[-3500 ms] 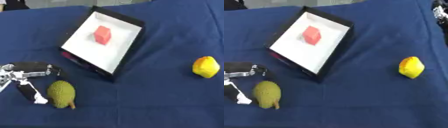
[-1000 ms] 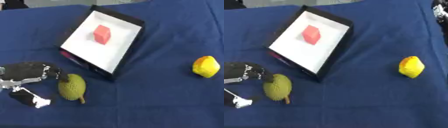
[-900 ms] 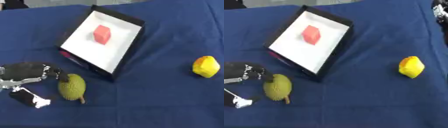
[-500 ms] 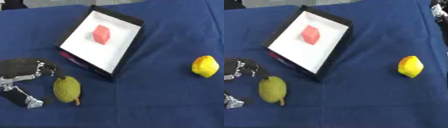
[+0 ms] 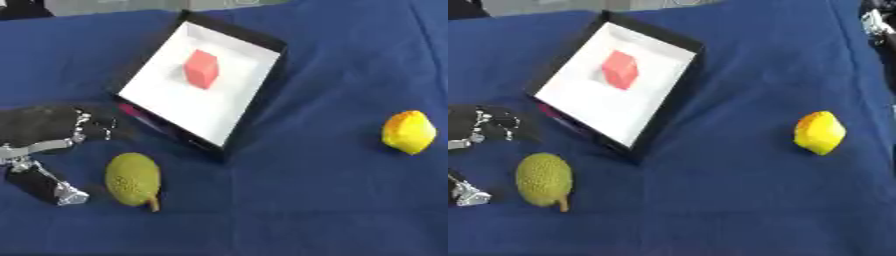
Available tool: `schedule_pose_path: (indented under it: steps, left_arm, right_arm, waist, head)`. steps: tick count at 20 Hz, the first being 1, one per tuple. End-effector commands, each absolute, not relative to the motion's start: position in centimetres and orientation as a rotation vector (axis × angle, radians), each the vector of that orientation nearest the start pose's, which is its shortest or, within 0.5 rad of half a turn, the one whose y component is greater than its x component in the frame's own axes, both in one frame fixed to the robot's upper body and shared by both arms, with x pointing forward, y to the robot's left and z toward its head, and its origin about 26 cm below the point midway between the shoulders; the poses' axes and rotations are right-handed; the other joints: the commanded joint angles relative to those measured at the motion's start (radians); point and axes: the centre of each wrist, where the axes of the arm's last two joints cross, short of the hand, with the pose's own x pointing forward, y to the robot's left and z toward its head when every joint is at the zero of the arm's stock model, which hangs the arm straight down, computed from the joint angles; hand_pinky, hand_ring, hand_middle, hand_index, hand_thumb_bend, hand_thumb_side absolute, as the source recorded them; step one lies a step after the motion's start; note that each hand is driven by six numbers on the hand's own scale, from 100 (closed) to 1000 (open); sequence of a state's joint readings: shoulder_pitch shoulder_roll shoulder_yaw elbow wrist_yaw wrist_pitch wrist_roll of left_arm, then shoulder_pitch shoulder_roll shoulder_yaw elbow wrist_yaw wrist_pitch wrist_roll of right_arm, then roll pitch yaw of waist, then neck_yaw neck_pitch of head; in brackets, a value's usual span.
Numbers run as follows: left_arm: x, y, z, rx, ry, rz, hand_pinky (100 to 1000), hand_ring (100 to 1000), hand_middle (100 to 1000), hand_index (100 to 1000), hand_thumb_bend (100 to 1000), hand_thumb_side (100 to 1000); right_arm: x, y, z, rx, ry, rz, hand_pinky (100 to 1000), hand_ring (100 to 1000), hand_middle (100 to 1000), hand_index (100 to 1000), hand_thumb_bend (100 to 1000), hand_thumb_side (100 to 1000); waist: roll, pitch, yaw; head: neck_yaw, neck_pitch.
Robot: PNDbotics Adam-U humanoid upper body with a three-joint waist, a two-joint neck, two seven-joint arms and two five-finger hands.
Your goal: Pick up objects on the table and place them in the box.
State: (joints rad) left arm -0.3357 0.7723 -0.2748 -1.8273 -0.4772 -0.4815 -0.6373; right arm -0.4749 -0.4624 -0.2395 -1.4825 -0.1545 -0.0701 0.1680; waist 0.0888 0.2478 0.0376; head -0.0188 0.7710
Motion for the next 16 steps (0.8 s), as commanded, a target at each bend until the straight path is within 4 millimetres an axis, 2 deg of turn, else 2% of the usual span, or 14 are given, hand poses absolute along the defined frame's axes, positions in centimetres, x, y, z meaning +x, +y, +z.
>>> schedule_pose_path:
  steps: [1, 8, 9, 16]
  left_arm:
    - [32.3, 29.3, 18.4, -0.498, 2.084, 2.887, 895, 874, 855, 912, 341, 362]
    - [33.4, 28.8, 17.6, -0.403, 1.993, 2.996, 889, 876, 857, 910, 309, 393]
    - [33.4, 28.8, 17.5, -0.381, 1.971, 3.015, 889, 878, 861, 908, 278, 422]
    - [33.9, 28.4, 16.8, -0.272, 1.783, 3.134, 903, 892, 878, 914, 240, 472]
  right_arm:
    - [37.0, -37.9, 19.6, -0.244, -2.090, 0.273, 1000, 1000, 1000, 959, 100, 470]
    - [37.0, -37.9, 19.7, -0.242, -2.094, 0.268, 1000, 1000, 1000, 959, 100, 470]
    - [37.0, -37.8, 19.7, -0.242, -2.095, 0.268, 1000, 1000, 1000, 959, 100, 470]
    - [37.0, -37.8, 19.8, -0.238, -2.099, 0.263, 1000, 1000, 1000, 959, 100, 470]
  waist:
    - [-0.013, 0.001, -0.001]
    - [-0.013, 0.004, -0.004]
    - [-0.013, 0.004, -0.005]
    - [-0.013, 0.005, -0.008]
  head:
    - [0.002, -0.001]
    - [0.003, -0.001]
    - [0.004, -0.001]
    - [0.006, -0.001]
